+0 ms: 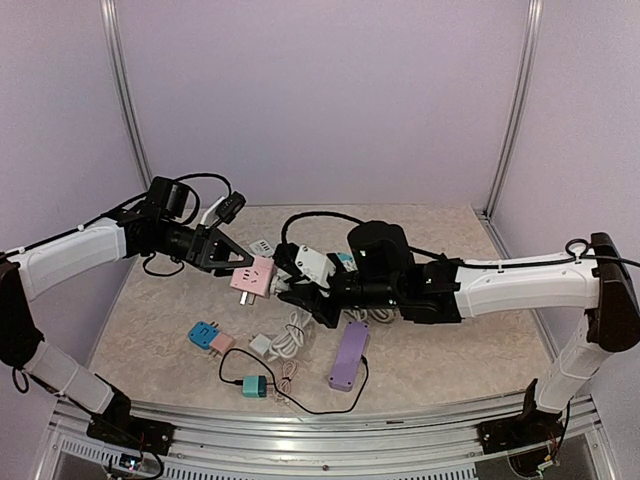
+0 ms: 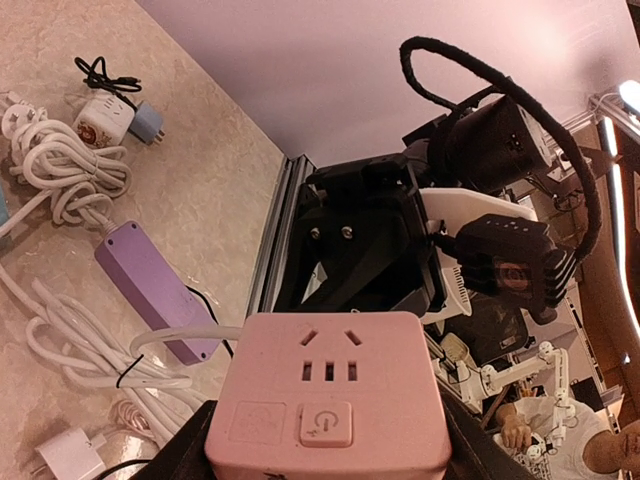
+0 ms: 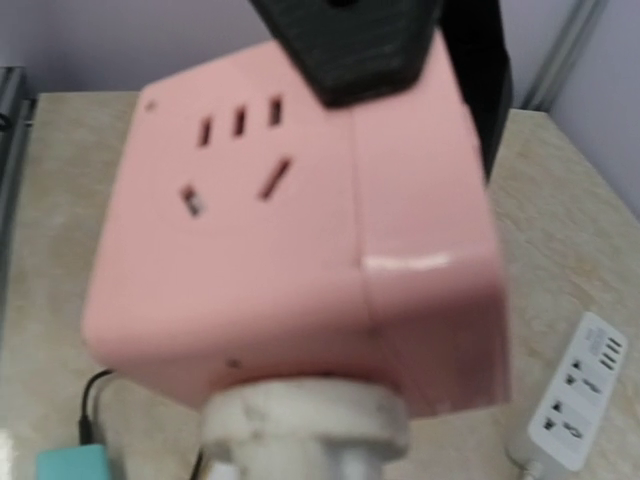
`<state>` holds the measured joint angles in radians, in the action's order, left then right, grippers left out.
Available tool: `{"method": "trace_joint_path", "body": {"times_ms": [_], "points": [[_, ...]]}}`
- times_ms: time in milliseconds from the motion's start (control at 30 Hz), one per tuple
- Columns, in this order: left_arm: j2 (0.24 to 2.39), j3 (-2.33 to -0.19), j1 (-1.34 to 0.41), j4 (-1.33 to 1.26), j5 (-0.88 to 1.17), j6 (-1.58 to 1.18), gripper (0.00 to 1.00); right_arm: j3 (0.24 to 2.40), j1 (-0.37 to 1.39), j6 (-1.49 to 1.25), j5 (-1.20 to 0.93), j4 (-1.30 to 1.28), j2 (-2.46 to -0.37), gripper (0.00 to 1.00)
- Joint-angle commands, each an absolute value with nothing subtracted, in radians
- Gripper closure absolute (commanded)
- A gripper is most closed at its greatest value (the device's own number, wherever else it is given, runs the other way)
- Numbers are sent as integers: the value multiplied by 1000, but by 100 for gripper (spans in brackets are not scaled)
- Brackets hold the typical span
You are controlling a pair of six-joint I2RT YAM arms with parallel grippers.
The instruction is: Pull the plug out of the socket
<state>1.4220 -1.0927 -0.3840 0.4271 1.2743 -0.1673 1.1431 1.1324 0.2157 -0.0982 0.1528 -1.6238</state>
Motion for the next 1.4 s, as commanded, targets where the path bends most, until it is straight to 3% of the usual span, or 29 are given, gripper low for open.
{"method": "trace_joint_path", "body": {"times_ms": [0, 300, 733, 1167, 1367], "points": [[1413, -1115, -376, 418, 1276, -101, 100, 1145, 1128, 163, -247, 141, -1570, 100], [1406, -1114, -358, 413, 1227, -114, 100, 1123, 1134, 177, -124, 158, -1563, 100], [1432, -1091, -299, 348, 1174, -212, 100, 1189, 1251, 231, 296, 88, -1633, 100], [1430, -1086, -295, 338, 1179, -216, 100, 1183, 1255, 228, 258, 111, -1619, 100], [1405, -1087, -295, 347, 1069, -207, 100, 1174, 1215, 165, 269, 101, -1606, 100]]}}
